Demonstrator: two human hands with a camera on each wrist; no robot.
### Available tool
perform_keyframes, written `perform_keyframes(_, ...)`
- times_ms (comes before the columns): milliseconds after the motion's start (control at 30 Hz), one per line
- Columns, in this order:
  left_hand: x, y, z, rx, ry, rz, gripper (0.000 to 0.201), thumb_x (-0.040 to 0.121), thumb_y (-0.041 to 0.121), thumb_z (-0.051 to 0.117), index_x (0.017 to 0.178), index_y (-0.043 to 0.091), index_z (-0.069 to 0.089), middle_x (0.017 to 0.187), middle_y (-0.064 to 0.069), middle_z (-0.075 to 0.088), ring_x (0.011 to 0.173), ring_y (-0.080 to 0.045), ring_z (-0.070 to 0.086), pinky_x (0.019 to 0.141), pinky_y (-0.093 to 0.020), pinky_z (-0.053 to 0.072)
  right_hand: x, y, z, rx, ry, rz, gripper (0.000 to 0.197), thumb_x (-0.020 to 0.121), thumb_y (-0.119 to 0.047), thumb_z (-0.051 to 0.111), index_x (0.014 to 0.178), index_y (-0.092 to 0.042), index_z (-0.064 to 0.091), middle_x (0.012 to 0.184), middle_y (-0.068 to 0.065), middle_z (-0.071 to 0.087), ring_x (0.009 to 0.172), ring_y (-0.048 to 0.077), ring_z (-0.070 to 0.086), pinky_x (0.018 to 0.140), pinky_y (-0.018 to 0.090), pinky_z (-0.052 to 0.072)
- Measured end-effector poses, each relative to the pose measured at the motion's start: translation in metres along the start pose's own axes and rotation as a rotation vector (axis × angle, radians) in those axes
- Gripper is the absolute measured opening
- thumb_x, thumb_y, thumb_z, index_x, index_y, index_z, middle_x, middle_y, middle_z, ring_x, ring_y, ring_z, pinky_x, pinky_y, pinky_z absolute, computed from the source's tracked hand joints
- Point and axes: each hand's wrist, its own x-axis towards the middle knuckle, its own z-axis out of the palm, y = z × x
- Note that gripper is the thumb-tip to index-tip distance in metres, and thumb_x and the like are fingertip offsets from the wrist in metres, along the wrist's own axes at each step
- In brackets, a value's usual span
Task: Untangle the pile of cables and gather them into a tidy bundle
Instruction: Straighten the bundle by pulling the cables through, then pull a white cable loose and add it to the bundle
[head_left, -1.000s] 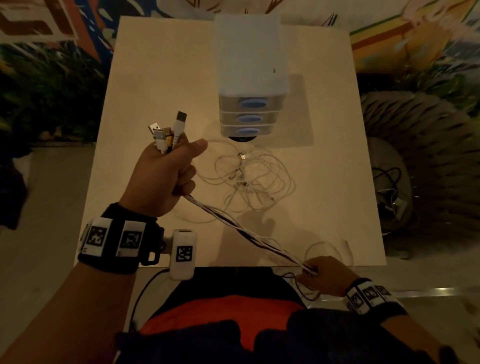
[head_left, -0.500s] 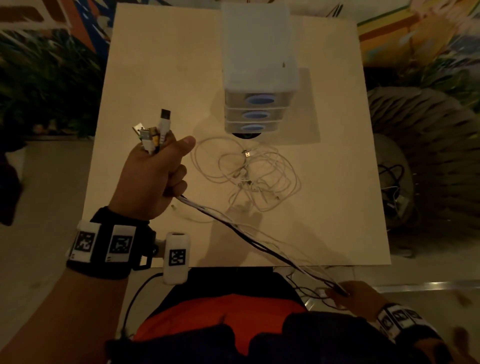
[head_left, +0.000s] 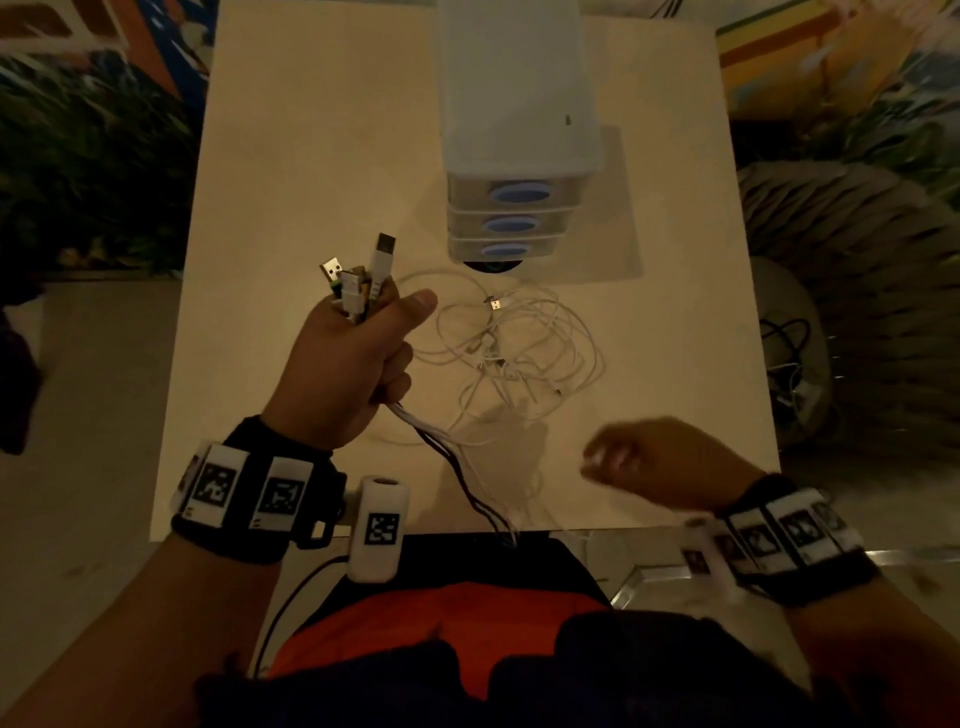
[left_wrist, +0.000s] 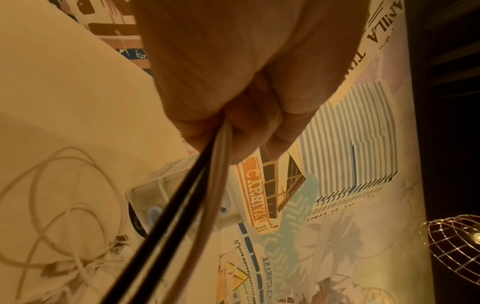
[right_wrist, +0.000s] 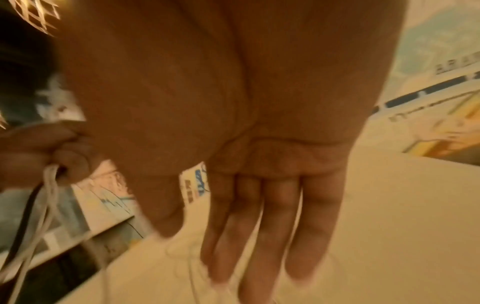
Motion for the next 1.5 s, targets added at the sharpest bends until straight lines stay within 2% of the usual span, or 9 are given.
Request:
perform_keyframes(67, 0.000, -0.002, 0.001, -0.002, 0.004, -0.006, 0.052, 0.101, 0.008, 0.055, 0.068, 0.025, 0.019, 0.054, 0.006, 0.013, 0.038, -0.010, 0.014, 0.040, -0.018, 0.021, 0.023, -0.033, -0.023, 0.066, 0.307, -0.077, 0.038, 0.093, -0.063, 0.052, 0.092, -0.028, 0.067, 0.080, -0.014, 0.063, 0.075, 0.006, 0.059, 0.075, 0.034, 0.052)
perform_keyframes(167, 0.000, -0.004, 0.003, 0.000, 0.006, -0.011, 0.050, 0.100, 0.007, 0.055, 0.067, 0.024, 0.022, 0.053, 0.006, 0.015, 0.038, -0.009, 0.015, 0.040, -0.019, 0.021, 0.078, -0.076, -0.038, 0.042, 0.443, -0.095, 0.039, 0.094, -0.064, 0.051, 0.082, -0.028, 0.060, 0.080, -0.008, 0.063, 0.080, 0.015, 0.060, 0.073, 0.032, 0.046)
perform_keyframes(367, -0.004, -0.008, -0.001, 0.008, 0.023, -0.019, 0.052, 0.099, 0.008, 0.058, 0.067, 0.024, 0.021, 0.057, 0.003, 0.011, 0.039, -0.012, 0.013, 0.041, -0.019, 0.020, 0.152, -0.087, -0.019, -0.193, 0.296, 0.070, 0.045, 0.090, -0.059, 0.056, 0.110, -0.021, 0.070, 0.115, 0.002, 0.068, 0.109, 0.026, 0.063, 0.090, 0.040, 0.053)
perform_keyframes(467, -0.005, -0.012, -0.006, 0.005, 0.042, -0.017, 0.054, 0.098, 0.008, 0.060, 0.071, 0.023, 0.015, 0.061, -0.001, 0.006, 0.041, -0.013, 0.012, 0.041, -0.020, 0.020, 0.154, -0.076, -0.015, -0.105, 0.369, 0.067, 0.031, 0.090, -0.049, 0.059, 0.100, -0.022, 0.071, 0.108, 0.001, 0.070, 0.104, 0.025, 0.064, 0.087, 0.038, 0.053)
perform_keyframes(633, -0.002, -0.019, -0.005, 0.013, 0.050, -0.026, 0.054, 0.099, 0.008, 0.059, 0.072, 0.023, 0.014, 0.062, -0.003, 0.006, 0.039, -0.013, 0.013, 0.042, -0.021, 0.019, 0.156, -0.081, -0.009, -0.116, 0.306, 0.079, 0.058, 0.086, -0.074, 0.053, 0.101, -0.022, 0.073, 0.108, 0.000, 0.070, 0.101, 0.024, 0.064, 0.084, 0.036, 0.052)
perform_keyframes(967, -0.002, -0.028, -0.003, 0.033, 0.051, -0.029, 0.055, 0.098, 0.007, 0.061, 0.070, 0.022, 0.016, 0.062, -0.003, 0.007, 0.042, -0.015, 0.012, 0.044, -0.027, 0.015, 0.153, -0.082, -0.003, 0.105, 0.420, 0.090, 0.029, 0.087, -0.045, 0.064, 0.092, -0.016, 0.067, 0.094, 0.003, 0.068, 0.090, 0.024, 0.062, 0.071, 0.031, 0.043)
perform_keyframes(1167, 0.002, -0.033, 0.001, 0.043, 0.073, -0.066, 0.054, 0.098, 0.008, 0.062, 0.062, 0.026, 0.027, 0.055, 0.004, 0.014, 0.042, -0.015, 0.013, 0.044, -0.025, 0.017, 0.131, -0.077, -0.003, 0.354, 0.495, -0.077, 0.040, 0.096, -0.027, 0.063, 0.132, -0.018, 0.049, 0.083, 0.007, 0.072, 0.080, 0.023, 0.067, 0.067, 0.031, 0.046)
perform_keyframes(1300, 0.003, -0.037, 0.005, 0.081, 0.089, -0.084, 0.052, 0.098, 0.008, 0.063, 0.063, 0.025, 0.027, 0.056, 0.004, 0.015, 0.044, -0.016, 0.013, 0.045, -0.026, 0.018, 0.105, -0.069, -0.013, 0.438, 0.451, -0.109, 0.043, 0.090, -0.032, 0.073, 0.128, -0.027, 0.053, 0.076, -0.002, 0.073, 0.070, 0.008, 0.068, 0.067, 0.024, 0.049)
perform_keyframes(1500, 0.008, -0.042, 0.012, 0.151, 0.157, -0.108, 0.044, 0.096, 0.017, 0.067, 0.066, 0.021, 0.036, 0.057, -0.001, 0.017, 0.045, -0.019, 0.016, 0.046, -0.026, 0.023, 0.073, -0.058, -0.034, 0.494, 0.434, -0.212, 0.029, 0.096, -0.017, 0.060, 0.121, -0.030, 0.064, 0.089, -0.009, 0.073, 0.077, 0.007, 0.068, 0.083, 0.037, 0.058)
